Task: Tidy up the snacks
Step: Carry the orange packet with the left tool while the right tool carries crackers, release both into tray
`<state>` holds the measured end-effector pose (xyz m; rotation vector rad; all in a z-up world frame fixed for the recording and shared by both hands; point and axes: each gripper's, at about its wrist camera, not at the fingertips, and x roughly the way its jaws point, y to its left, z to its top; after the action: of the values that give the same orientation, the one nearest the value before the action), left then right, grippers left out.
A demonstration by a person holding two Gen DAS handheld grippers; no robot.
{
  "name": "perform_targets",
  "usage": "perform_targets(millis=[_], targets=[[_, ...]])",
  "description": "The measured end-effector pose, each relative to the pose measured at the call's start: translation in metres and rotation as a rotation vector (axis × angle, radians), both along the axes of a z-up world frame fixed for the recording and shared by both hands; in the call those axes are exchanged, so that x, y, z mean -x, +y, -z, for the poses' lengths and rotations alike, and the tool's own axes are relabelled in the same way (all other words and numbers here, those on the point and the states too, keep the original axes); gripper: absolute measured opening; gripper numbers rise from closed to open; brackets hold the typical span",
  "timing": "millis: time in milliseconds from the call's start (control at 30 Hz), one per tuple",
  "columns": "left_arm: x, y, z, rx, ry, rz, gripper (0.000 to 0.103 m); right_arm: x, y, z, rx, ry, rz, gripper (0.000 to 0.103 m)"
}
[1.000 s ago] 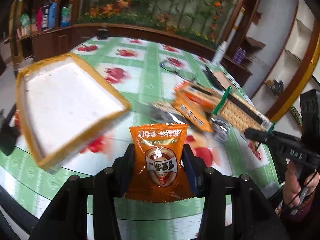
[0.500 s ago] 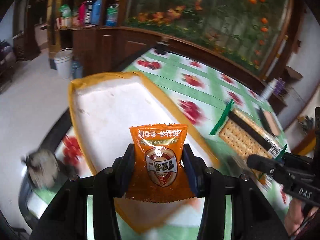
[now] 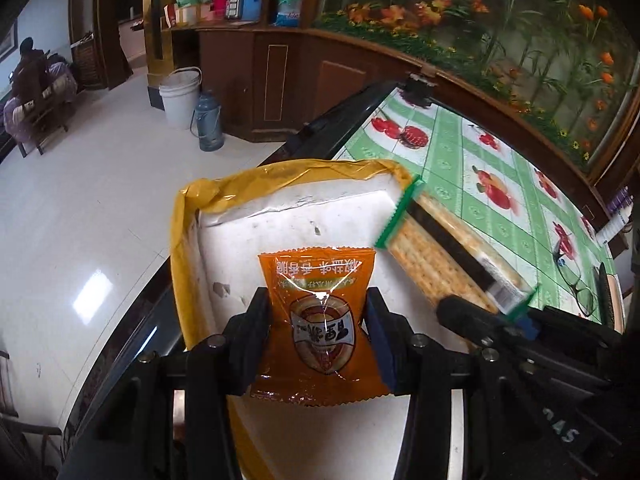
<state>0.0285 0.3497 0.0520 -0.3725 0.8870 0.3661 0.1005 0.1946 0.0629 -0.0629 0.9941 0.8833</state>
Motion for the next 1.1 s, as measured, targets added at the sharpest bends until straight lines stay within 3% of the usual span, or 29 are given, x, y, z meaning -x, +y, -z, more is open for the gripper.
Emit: perform_targets(millis=[433,567,600,633,700,767,933,1100], targets=[[0.002,0.002,-0.003,0.0,-0.01,-0.037,0.056,-0.014,0.009,0.015,0.034,0.016,0.022,0.025],[0.025,-0.009,-0.023,0.011,-0.081,-0.089,0.056,-0.011,-0.01,0.008,-0.011,0.019,0.056,0.026],[0.03,-0.014,-0.029,-0.003,-0.092,-0.096,0.056,-0.01,-0.018,0.005,-0.038,0.032,0.072,0.031],[0.038,-0.022,-0.038,-0.025,-0.111,-0.113,0.057,-0.009,-0.024,0.003,-0.062,0.05,0.085,0.043],[0.05,-0.037,-0.049,-0.04,-0.155,-0.122,0.063,-0.006,-0.042,-0.002,-0.132,0.088,0.148,0.054],[0.062,-0.053,-0.06,-0.048,-0.2,-0.112,0.066,-0.001,-0.063,-0.007,-0.226,0.131,0.225,0.055],[0.084,-0.102,-0.075,-0.193,-0.254,-0.158,0.066,0.014,-0.107,-0.009,-0.422,0.329,0.315,0.055],[0.102,-0.142,-0.076,-0.216,-0.3,-0.108,0.066,0.032,-0.144,-0.008,-0.527,0.422,0.389,0.055]])
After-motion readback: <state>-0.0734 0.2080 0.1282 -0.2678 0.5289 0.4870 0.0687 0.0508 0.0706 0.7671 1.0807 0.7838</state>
